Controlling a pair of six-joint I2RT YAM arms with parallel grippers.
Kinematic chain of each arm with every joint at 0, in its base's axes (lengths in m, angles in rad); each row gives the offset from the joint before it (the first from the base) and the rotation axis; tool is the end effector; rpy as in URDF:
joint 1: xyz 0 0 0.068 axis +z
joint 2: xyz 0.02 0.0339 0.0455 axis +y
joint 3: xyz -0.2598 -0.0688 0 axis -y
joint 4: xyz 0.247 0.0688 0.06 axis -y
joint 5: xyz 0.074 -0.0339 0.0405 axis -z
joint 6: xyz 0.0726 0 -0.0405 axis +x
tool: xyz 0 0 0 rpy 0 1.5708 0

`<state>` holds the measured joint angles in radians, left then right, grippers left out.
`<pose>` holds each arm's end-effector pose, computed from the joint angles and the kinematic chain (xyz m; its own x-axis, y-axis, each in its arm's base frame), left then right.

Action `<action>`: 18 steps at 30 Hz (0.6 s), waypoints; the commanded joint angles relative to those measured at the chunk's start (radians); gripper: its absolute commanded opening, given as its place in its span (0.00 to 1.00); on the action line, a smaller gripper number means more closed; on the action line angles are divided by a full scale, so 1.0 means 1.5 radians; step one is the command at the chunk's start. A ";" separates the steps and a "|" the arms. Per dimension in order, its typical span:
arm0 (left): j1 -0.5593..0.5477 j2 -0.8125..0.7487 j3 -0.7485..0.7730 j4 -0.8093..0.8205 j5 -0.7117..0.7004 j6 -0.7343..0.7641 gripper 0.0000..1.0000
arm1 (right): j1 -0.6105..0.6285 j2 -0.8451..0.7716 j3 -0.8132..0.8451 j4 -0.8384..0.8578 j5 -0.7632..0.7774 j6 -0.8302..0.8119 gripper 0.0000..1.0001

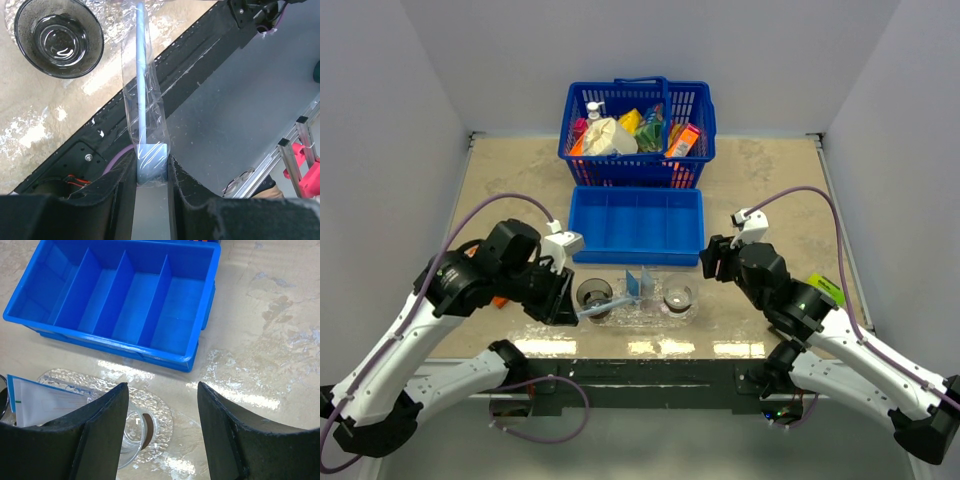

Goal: Prepare toiletry sets of a toothbrush and toothpaste on the tray

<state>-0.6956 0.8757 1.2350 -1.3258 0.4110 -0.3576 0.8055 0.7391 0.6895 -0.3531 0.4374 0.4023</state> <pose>0.0916 -0.1143 0.3404 -0.8584 0.2986 -0.4172 0.4924 0.7075 -0.5069 0.1651 0.1274 0.2814 -0.3999 0.0957 -0.9116 -0.2464 0.9467 0.2075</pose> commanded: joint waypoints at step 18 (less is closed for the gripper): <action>-0.012 0.052 -0.008 0.005 -0.040 0.022 0.00 | -0.001 -0.004 0.025 0.005 0.019 -0.003 0.60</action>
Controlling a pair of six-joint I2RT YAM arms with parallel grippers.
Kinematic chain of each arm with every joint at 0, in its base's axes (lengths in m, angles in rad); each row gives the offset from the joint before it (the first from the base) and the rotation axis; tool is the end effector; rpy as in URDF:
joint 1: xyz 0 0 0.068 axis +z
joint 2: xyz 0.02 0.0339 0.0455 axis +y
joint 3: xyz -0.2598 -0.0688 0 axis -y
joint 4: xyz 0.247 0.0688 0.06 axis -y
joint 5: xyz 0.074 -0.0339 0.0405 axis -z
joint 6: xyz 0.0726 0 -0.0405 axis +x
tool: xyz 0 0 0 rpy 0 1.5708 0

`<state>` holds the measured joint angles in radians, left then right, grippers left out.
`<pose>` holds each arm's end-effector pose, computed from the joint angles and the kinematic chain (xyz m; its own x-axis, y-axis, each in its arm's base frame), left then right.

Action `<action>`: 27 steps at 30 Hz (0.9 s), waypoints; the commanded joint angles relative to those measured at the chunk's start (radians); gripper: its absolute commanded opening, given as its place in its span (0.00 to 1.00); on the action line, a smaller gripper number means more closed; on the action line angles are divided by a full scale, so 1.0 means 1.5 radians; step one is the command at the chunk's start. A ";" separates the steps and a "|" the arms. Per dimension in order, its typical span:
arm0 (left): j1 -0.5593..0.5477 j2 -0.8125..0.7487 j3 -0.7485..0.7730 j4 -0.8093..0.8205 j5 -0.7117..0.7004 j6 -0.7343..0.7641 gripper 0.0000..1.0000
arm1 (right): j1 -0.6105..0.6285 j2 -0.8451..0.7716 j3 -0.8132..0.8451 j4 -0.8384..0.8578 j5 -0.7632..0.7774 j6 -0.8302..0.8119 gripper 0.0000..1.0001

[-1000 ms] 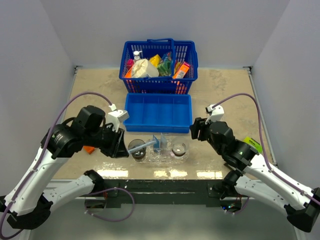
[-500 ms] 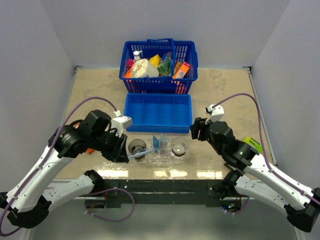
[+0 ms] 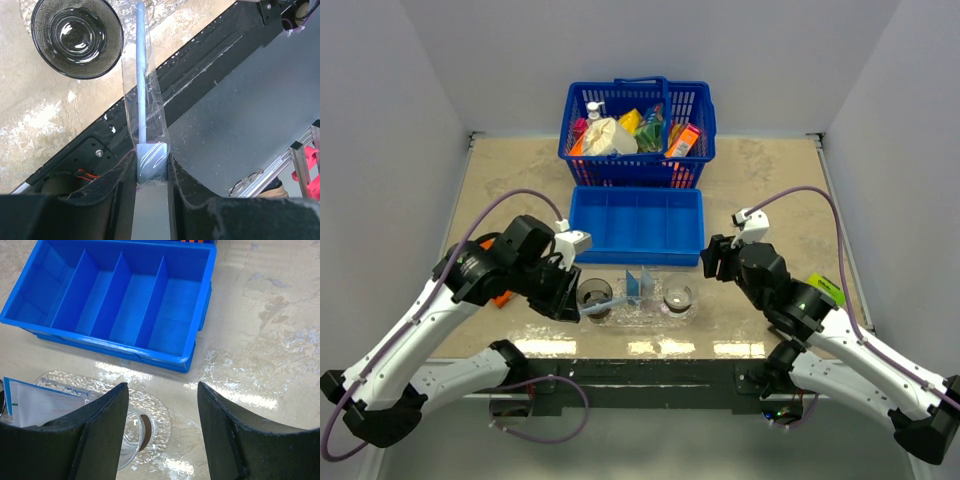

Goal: Prepare toiletry sets of a toothbrush and toothpaste on the tray

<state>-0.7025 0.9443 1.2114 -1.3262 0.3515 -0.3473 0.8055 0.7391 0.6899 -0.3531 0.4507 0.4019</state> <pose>0.1057 -0.1223 0.3231 -0.8760 0.3229 -0.3582 0.4649 0.7631 -0.4489 0.1654 0.1266 0.2817 -0.3949 0.0971 -0.9136 -0.2358 0.9504 0.2030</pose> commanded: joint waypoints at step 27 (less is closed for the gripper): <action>-0.028 0.077 0.028 0.034 -0.027 0.017 0.00 | -0.001 -0.015 0.008 0.023 -0.002 -0.007 0.60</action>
<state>-0.7361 1.0489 1.2156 -1.3159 0.3096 -0.3397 0.8055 0.7261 0.6899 -0.3515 0.4503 0.4000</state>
